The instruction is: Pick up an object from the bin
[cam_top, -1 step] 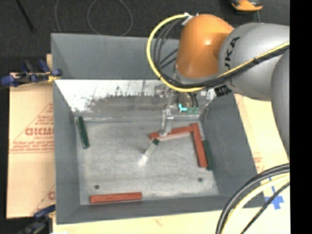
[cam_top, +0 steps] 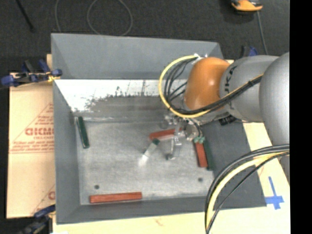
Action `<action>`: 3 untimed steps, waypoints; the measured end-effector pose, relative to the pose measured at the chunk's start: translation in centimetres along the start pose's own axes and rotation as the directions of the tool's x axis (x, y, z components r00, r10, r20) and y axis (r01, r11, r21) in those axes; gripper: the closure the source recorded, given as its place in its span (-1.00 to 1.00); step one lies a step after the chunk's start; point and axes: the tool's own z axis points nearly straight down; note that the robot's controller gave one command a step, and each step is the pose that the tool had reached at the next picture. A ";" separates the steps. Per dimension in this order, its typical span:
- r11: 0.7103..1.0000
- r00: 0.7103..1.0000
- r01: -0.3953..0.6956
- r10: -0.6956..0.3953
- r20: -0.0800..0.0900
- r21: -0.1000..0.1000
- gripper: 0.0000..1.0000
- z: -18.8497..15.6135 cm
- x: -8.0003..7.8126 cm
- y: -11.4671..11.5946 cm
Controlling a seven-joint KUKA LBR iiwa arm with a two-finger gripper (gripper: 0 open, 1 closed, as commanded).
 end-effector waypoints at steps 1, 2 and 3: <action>1.000 1.000 0.002 -0.002 0.009 -0.001 1.00 -0.5 -0.3 0.2; 1.000 1.000 0.017 -0.017 0.017 0.002 1.00 -15.6 -0.7 -3.2; 0.976 0.976 0.216 -0.216 0.004 -0.002 1.00 -13.2 6.9 -1.0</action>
Offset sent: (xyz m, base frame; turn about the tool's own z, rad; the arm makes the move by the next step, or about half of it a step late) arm 0.0000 0.0000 0.0000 0.0000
